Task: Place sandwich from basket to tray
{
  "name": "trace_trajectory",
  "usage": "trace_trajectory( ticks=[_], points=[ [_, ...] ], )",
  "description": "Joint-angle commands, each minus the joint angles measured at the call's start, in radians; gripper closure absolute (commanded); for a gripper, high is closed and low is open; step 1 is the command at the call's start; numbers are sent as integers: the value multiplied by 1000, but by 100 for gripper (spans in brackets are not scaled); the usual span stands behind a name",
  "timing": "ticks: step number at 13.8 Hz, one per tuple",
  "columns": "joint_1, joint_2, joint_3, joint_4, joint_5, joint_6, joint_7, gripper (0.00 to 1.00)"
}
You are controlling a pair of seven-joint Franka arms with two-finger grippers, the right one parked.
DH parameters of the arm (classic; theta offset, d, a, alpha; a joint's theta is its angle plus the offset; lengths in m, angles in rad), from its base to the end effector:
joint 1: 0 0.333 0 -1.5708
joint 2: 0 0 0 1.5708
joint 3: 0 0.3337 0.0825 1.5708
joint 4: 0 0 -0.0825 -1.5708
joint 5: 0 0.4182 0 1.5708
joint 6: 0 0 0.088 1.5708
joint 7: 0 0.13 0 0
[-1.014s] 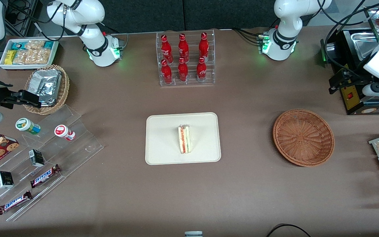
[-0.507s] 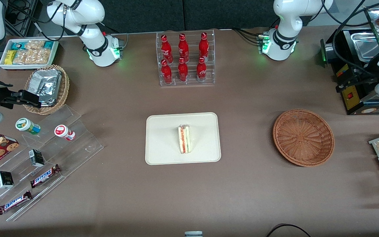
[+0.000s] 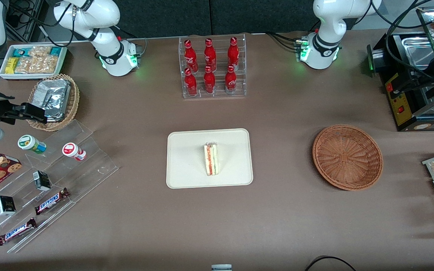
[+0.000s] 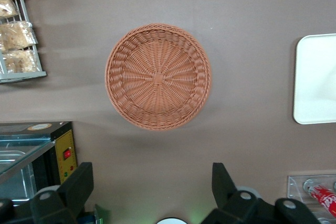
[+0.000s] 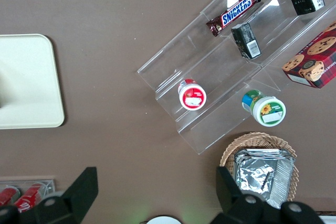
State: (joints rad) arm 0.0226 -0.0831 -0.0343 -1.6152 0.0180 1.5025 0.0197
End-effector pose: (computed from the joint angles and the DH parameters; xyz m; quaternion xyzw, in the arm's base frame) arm 0.5533 -0.0048 0.6385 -0.9997 0.0151 0.0149 0.0104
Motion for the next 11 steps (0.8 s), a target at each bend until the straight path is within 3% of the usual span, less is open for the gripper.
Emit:
trace_trajectory(
  ticks=[1, 11],
  points=[
    [-13, 9, 1, 21, 23, -18, -3, 0],
    [-15, 12, -1, 21, 7, -21, 3, 0]
  ],
)
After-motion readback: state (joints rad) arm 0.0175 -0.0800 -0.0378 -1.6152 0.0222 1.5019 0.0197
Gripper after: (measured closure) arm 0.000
